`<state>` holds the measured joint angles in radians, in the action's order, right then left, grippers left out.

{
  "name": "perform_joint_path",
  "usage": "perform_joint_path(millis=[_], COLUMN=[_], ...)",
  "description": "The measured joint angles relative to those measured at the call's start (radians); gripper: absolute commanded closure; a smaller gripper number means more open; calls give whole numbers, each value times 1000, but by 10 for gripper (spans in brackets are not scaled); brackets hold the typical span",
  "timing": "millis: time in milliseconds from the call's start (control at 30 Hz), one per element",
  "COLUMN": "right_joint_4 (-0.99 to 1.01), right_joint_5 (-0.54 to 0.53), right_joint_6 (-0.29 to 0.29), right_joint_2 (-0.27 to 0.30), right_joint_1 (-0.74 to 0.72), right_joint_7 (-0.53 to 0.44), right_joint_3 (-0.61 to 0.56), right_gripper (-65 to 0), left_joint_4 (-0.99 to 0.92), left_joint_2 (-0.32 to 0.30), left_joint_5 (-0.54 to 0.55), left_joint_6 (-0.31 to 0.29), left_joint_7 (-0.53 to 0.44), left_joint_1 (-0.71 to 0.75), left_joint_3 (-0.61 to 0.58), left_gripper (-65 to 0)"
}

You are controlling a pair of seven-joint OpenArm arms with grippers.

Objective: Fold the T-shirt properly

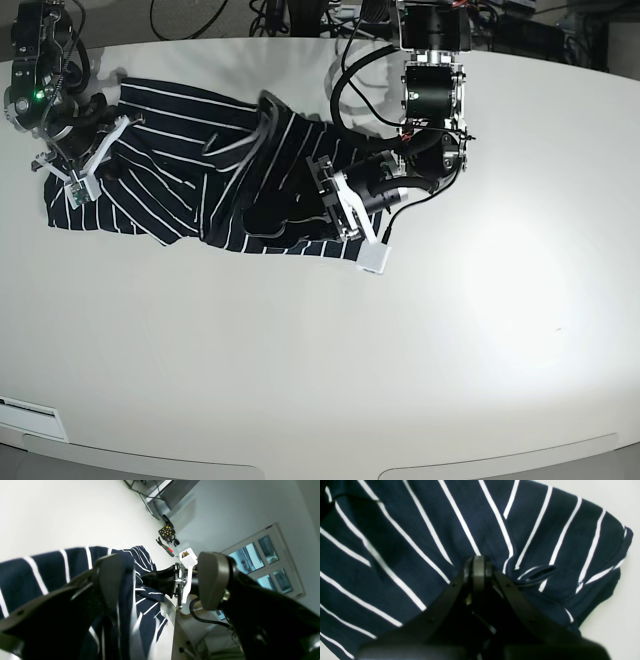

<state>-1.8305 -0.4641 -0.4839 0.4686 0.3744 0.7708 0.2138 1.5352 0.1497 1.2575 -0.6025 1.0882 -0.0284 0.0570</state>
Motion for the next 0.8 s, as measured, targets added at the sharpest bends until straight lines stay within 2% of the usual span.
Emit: perform_joint_path(millis=[100, 167, 200, 233, 300, 367, 533, 667, 800], right_joint_4=[0, 0, 0, 0, 0, 0, 0, 0, 0], right_joint_5=[0, 0, 0, 0, 0, 0, 0, 0, -1], right_joint_6=[-3, -3, -3, -3, -3, -3, -3, -2, -3], right_joint_2=[0, 0, 0, 0, 0, 0, 0, 0, 0], right_joint_1=[0, 0, 0, -1, 0, -1, -1, 0, 0], right_joint_7=[0, 0, 0, 0, 0, 0, 0, 0, 0], right_joint_3=[0, 0, 0, 0, 0, 0, 0, 0, 0], right_gripper=[0, 0, 0, 0, 0, 0, 0, 0, 0], left_joint_4=[0, 0, 0, 0, 0, 0, 0, 0, 0], left_joint_2=[0, 0, 0, 0, 0, 0, 0, 0, 1], left_joint_5=[0, 0, -8, -8, -9, -29, -205, -406, -650], left_joint_6=[0, -11, -56, -85, -85, -70, -32, 23, 58], left_joint_7=[0, 1, 3, 8, 42, 99, 59, -29, -60], left_joint_1=[0, 0, 0, 0, 0, -2, 0, -2, -2], left_joint_3=[0, 0, 0, 0, 0, 0, 0, 0, -1], left_gripper=[-483, -444, -381, -279, 0, 0, 0, 0, 0])
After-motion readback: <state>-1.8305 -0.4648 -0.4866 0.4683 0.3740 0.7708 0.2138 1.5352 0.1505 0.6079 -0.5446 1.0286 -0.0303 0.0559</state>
